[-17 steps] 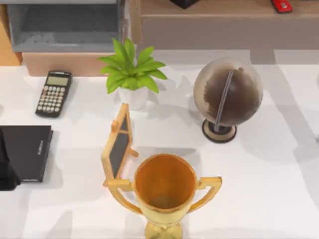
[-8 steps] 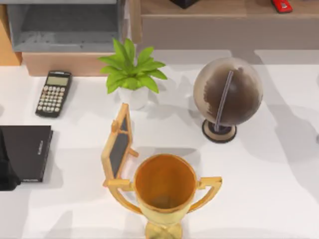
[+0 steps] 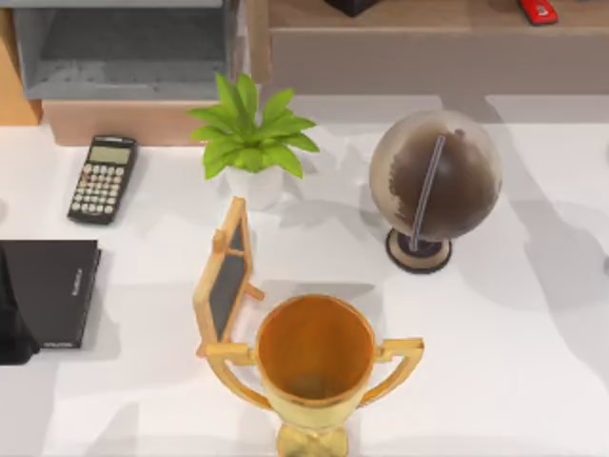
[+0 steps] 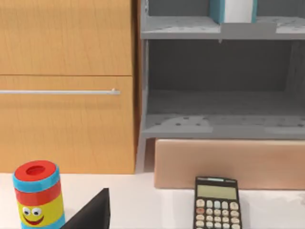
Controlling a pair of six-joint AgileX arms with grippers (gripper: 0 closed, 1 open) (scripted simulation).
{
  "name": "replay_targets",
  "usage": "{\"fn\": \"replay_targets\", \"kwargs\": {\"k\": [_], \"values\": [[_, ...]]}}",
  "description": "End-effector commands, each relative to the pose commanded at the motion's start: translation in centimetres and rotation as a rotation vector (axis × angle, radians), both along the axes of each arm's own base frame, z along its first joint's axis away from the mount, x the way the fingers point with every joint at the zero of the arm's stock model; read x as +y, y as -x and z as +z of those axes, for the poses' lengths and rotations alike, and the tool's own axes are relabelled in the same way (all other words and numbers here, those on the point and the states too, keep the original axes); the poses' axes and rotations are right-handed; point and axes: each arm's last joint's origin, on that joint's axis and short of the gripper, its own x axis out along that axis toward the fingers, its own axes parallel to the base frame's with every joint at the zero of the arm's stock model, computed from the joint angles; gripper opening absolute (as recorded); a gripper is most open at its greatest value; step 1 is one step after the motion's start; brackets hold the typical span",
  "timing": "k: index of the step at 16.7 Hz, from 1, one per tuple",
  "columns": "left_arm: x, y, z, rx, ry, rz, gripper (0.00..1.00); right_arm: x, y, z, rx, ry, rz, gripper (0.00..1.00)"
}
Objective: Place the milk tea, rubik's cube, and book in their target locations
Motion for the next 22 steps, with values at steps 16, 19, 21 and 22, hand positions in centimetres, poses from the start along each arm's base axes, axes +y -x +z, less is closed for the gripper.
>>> {"fn": "replay_targets", "kwargs": {"k": [16,19,21,22], "values": [[0.0,0.0,0.0,0.0,0.0,0.0,1.0,-0.1,0.1,0.0,-0.001,0.0,-0.002,1.0],[0.0,0.0,0.0,0.0,0.0,0.0,1.0,-0.1,1.2,0.1,0.0,0.0,-0.002,1.0],[0.0,0.0,0.0,0.0,0.0,0.0,1.0,-0.1,2.2,0.1,0.0,0.0,-0.002,1.0],[0.0,0.0,0.0,0.0,0.0,0.0,1.0,-0.1,2.6,0.0,0.001,0.0,-0.002,1.0]]}}
